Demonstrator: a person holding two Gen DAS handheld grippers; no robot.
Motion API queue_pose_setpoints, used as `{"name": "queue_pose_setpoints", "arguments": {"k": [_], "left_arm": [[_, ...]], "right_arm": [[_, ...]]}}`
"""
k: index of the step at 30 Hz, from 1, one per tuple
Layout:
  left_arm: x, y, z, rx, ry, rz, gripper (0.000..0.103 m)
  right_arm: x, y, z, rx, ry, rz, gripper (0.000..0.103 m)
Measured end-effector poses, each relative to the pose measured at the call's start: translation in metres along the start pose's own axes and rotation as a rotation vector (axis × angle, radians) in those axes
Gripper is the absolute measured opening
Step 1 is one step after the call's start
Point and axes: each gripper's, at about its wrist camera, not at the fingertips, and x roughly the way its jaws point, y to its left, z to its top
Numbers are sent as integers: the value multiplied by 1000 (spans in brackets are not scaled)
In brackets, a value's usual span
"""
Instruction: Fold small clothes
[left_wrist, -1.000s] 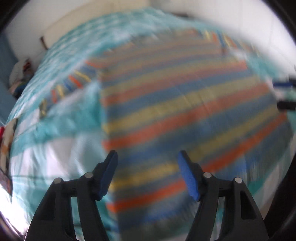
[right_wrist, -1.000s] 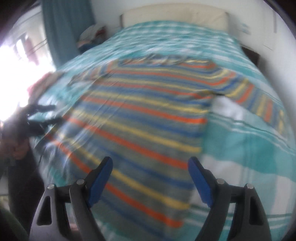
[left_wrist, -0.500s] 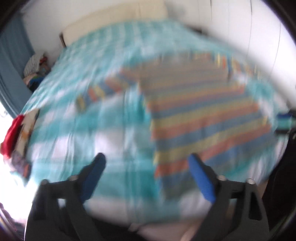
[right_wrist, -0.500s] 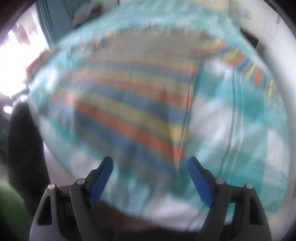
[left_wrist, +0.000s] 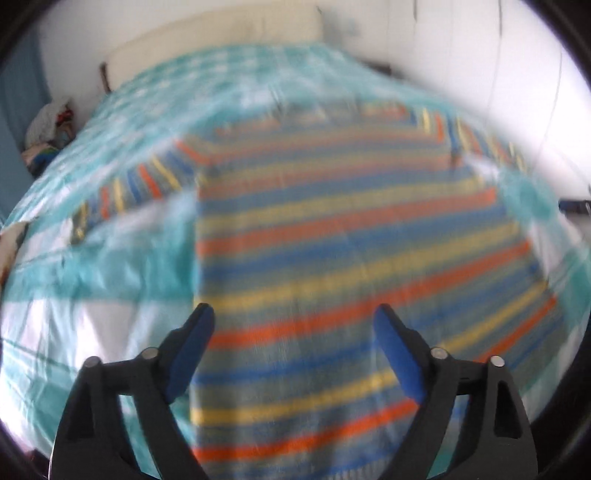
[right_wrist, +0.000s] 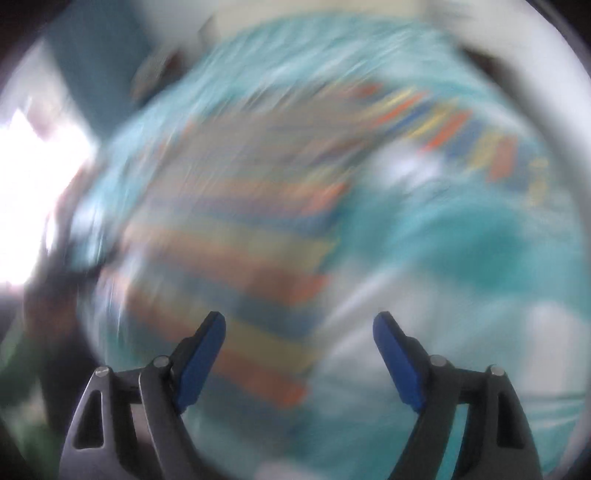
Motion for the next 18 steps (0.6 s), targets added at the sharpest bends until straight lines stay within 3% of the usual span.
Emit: {"name": "queue_pose_setpoints", "arguments": {"k": [3, 5, 8, 12, 14, 16, 18], "left_arm": [[-1, 13, 11, -48, -63, 36, 94], [4, 25, 7, -88, -69, 58, 94], [17, 43, -7, -129, -53, 101, 94], [40, 61, -15, -190, 3, 119, 94], [44, 65, -13, -212, 13, 114, 94], [43, 65, -12, -210, 5, 119, 94], [41, 64, -13, -208, -3, 120, 94]], "right_arm": [[-24, -96, 48, 270, -216, -55, 82], [-21, -154, 61, 434, -270, -83, 82], [10, -225, 65, 653, -245, -60, 81], [40, -250, 76, 708, -229, 27, 74], [57, -251, 83, 678, -142, 0, 62], [61, -257, 88, 641, -77, -127, 3], [55, -260, 89, 673, -78, -134, 3]]}}
